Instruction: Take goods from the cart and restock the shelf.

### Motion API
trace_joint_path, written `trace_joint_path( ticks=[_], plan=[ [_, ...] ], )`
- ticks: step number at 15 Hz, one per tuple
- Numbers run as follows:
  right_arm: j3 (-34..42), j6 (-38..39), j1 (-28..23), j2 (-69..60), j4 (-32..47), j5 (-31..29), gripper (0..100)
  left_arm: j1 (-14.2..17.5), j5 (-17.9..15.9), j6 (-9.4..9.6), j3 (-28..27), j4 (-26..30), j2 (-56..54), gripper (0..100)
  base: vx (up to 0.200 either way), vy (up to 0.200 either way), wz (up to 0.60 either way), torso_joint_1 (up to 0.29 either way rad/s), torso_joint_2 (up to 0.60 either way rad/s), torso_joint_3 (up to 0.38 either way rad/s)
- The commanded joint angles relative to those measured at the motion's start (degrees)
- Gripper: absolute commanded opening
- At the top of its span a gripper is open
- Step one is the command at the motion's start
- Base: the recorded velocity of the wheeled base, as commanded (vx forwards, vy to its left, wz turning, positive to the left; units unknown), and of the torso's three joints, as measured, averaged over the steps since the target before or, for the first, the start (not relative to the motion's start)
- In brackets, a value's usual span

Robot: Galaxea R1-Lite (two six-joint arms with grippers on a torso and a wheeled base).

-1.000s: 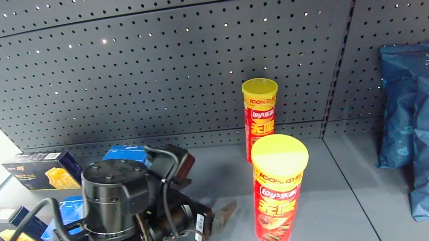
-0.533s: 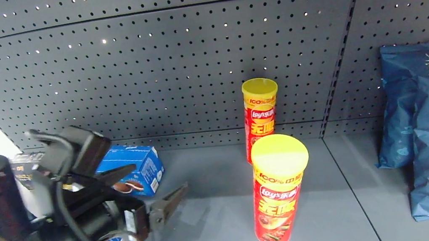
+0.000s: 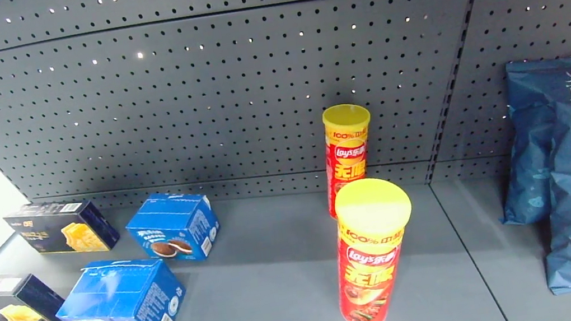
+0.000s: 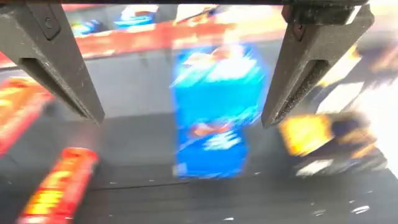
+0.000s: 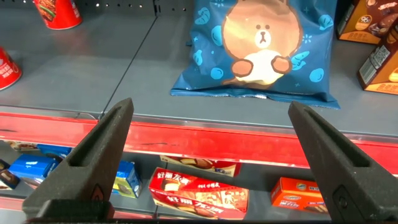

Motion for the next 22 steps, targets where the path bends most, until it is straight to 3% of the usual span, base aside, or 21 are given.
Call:
trace_joint_path(
  ticks=[1, 2, 3, 5, 6, 8, 11, 13, 14, 15, 16, 22],
  plan=[
    [0.00, -0.02, 0.05, 0.07, 0.00, 0.02, 100, 10.63, 0.47, -3.02, 8.32, 0.87, -16.33, 100, 0.000, 0.000, 0.00, 0.000, 0.00, 0.000],
    [0.00, -0.02, 0.05, 0.07, 0.00, 0.02, 100, 11.77, 0.38, -3.90, 8.85, 0.95, -16.77, 100, 0.000, 0.000, 0.00, 0.000, 0.00, 0.000],
    [0.00, -0.02, -0.04, 0.07, 0.00, 0.02, 100, 15.02, 0.21, -5.13, 11.92, 0.95, -18.62, 100, 0.000, 0.000, 0.00, 0.000, 0.00, 0.000],
    [0.00, -0.02, -0.04, 0.07, 0.00, 0.02, 100, 16.34, 0.21, -5.13, 15.26, 0.78, -20.46, 100, 0.000, 0.000, 0.00, 0.000, 0.00, 0.000],
    [0.00, -0.02, 0.05, 0.07, 0.00, 0.02, 100, 19.42, 0.30, -5.22, 19.04, 2.27, -25.03, 100, 0.000, 0.000, 0.00, 0.000, 0.00, 0.000],
    [0.00, -0.02, 0.05, 0.07, 0.00, 0.02, 100, 22.93, -1.37, -5.66, 19.04, 11.24, -31.01, 100, 0.000, 0.000, 0.00, 0.000, 0.00, 0.000],
    [0.00, -0.02, -0.04, 0.07, 0.00, 0.02, 100, 23.46, -2.60, -5.22, 19.04, 11.41, -32.24, 100, 0.000, 0.000, 0.00, 0.000, 0.00, 0.000],
    [0.00, -0.02, 0.05, 0.07, 0.00, 0.02, 100, 23.46, -7.35, -3.46, 19.04, 11.41, -32.24, 100, 0.000, 0.000, 0.00, 0.000, 0.00, 0.000],
    [0.00, -0.02, 0.05, 0.07, 0.00, 0.02, 100, 23.46, -7.70, -2.76, 19.04, 11.41, -32.24, 100, 0.000, 0.000, 0.00, 0.000, 0.00, 0.000],
    [0.00, -0.02, 0.05, 0.07, 0.00, 0.02, 100, 23.46, -8.05, 0.84, 19.04, 13.00, -32.24, 100, 0.000, 0.000, 0.00, 0.000, 0.00, 0.000],
    [0.00, -0.02, 0.05, 0.07, 0.00, 0.02, 100, 23.46, -8.05, 1.90, 19.04, 14.67, -32.15, 100, 0.000, 0.000, 0.00, 0.000, 0.00, 0.000],
    [0.00, -0.02, 0.05, 0.07, 0.00, 0.02, 100, 21.35, -8.76, 0.14, 19.04, 14.23, -35.67, 100, 0.000, 0.000, 0.00, 0.000, 0.00, 0.000]
  ],
)
